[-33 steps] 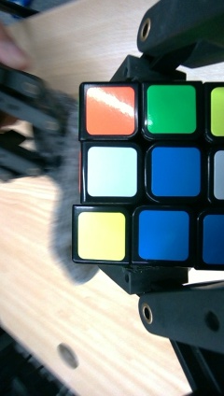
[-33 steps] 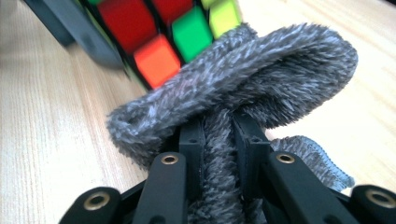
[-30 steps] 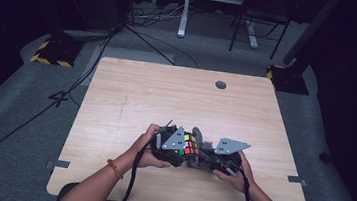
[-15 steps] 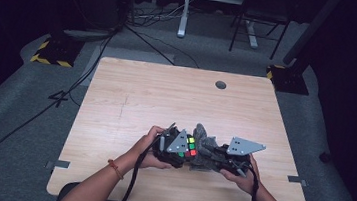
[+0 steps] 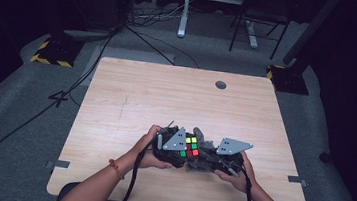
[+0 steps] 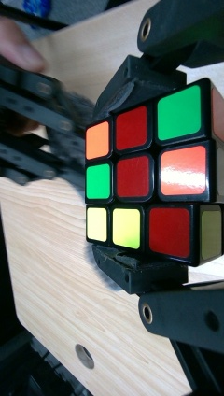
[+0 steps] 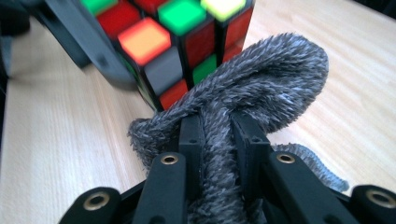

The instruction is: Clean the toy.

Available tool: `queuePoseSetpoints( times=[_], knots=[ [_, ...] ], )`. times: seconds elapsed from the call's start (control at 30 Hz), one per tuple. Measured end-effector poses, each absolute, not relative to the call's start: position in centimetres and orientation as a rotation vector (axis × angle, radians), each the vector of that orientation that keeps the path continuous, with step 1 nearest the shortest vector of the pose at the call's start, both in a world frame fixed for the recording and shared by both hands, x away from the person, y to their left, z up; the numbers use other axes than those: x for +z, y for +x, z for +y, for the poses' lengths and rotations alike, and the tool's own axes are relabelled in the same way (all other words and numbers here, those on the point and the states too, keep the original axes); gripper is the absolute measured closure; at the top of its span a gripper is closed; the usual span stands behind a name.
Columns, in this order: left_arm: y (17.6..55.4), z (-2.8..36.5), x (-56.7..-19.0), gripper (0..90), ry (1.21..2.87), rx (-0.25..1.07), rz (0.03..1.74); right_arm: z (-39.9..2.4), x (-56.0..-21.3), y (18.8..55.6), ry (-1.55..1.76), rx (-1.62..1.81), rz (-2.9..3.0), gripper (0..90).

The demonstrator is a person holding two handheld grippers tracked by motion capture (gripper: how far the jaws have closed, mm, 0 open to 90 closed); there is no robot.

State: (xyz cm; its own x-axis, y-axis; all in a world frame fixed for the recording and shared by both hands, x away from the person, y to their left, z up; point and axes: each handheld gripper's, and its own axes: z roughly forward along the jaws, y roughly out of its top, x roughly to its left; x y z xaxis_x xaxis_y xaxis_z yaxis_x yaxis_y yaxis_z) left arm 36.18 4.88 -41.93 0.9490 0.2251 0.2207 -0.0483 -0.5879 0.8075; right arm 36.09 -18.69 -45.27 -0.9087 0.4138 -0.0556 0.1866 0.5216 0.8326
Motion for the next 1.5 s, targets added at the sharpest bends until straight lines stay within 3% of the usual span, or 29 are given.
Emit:
queuePoseSetpoints(
  times=[0.43,0.83,1.2,1.5],
  knots=[
    [36.3,4.7,-42.4,33.7,2.224,0.424,0.117,-20.1,-42.7,35.2,0.461,1.466,2.422,76.0],
    [35.1,4.3,-41.7,33.8,2.173,0.388,0.06,-18.7,-45.1,35.6,0.461,1.292,2.531,75.9],
    [35.9,4.8,-42.3,33.8,2.196,0.389,0.093,-19.9,-42.8,34.7,0.438,1.425,2.458,75.7],
    [35.3,4.4,-41.9,33.8,2.159,0.363,0.069,-19.0,-44.1,35.1,0.44,1.36,2.513,75.2]
  ],
)
